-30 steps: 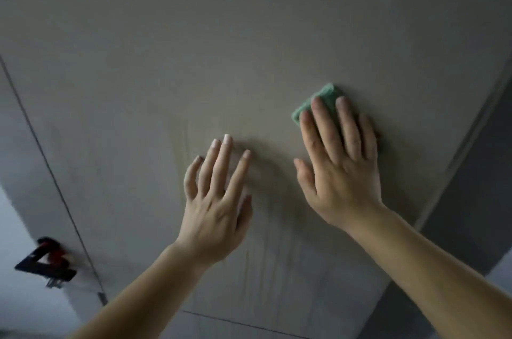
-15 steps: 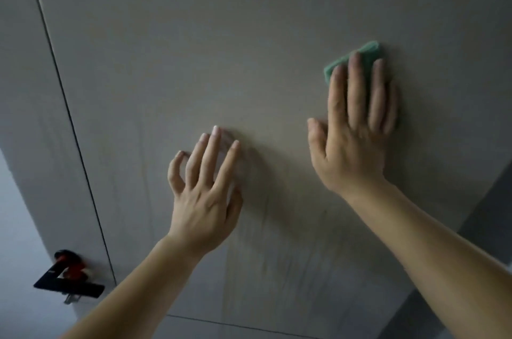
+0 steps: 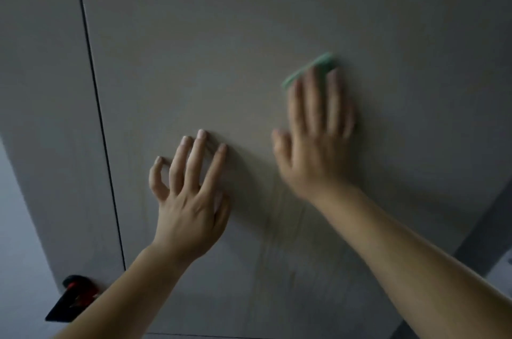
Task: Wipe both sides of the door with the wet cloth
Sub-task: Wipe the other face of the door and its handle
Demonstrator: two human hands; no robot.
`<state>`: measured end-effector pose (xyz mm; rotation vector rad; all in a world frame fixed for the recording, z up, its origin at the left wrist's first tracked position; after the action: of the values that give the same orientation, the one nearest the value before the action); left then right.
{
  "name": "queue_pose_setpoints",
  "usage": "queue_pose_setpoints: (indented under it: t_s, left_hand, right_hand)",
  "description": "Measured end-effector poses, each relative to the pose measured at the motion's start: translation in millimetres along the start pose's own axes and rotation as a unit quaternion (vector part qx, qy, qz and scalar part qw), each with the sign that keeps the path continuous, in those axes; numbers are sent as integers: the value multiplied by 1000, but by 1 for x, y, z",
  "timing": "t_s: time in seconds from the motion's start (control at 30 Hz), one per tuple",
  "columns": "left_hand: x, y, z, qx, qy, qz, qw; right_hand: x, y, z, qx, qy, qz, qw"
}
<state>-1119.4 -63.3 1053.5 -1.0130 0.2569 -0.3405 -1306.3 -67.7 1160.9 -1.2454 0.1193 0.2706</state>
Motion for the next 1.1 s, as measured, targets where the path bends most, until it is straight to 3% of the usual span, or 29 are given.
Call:
queue_pose_setpoints:
  t_s: [0.07,0.13,0.2,0.3,0.33,0.37,0.5,0.57,0.63,0.73,0.77,0.87,0.93,1.03,1.1]
  left_hand:
    - [15,1,7,-6,-4,9,1000]
    - [37,3,12,-12,-11,47,999]
    - [58,6,16,-12,-10,75,997]
    - [70,9,15,-9,-7,57,998]
    - [71,9,14,-8,-2,52,999]
    - [73,9,13,-9,3,49,999]
    - [80,13,13,-16,6,31,999]
    - [87,19,14,-15,3,31,999]
    - [96,24,15,-8,-1,50,999]
    - [114,31,15,-6,2,101,995]
    - [117,33,14,-5,7,108,994]
    - [119,37,14,-4,14,85,996]
    - [122,39,18,-9,12,70,997]
    - [139,48,23,-21,13,100,995]
    - [151,53,24,-30,10,123,992]
  right_hand:
    - [39,46,-19,83,11,170,982]
    - [42,58,-23,103,32,228,968]
    - [33,21,-14,71,34,173,982]
    - [23,-45,6,-3,18,-16,1000]
    - [31,-51,7,-11,20,-42,999]
    - [45,-47,2,-8,24,-24,999]
    - [97,24,-31,91,35,221,970]
    - [88,25,-31,94,55,266,958]
    - [72,-3,-20,63,56,208,974]
    - [70,-38,-6,-3,25,25,999]
    - [84,-34,-9,-2,22,21,1000]
    - [136,20,-39,68,32,217,973]
    - [142,47,-50,97,57,285,952]
    - [143,22,-42,84,43,262,961]
    - [141,-28,-27,49,20,158,986]
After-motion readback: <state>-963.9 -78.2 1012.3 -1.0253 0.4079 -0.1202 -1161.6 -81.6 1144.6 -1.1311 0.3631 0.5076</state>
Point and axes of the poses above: each hand's wrist, its own y-axis away from the middle knuckle, its own z-axis out of the back of the hand, x = y × z, the point moved 5 cm from there along -y, towards the middle knuckle, and after that the axes turned 2 degrees about x, right-handed, at the moved point
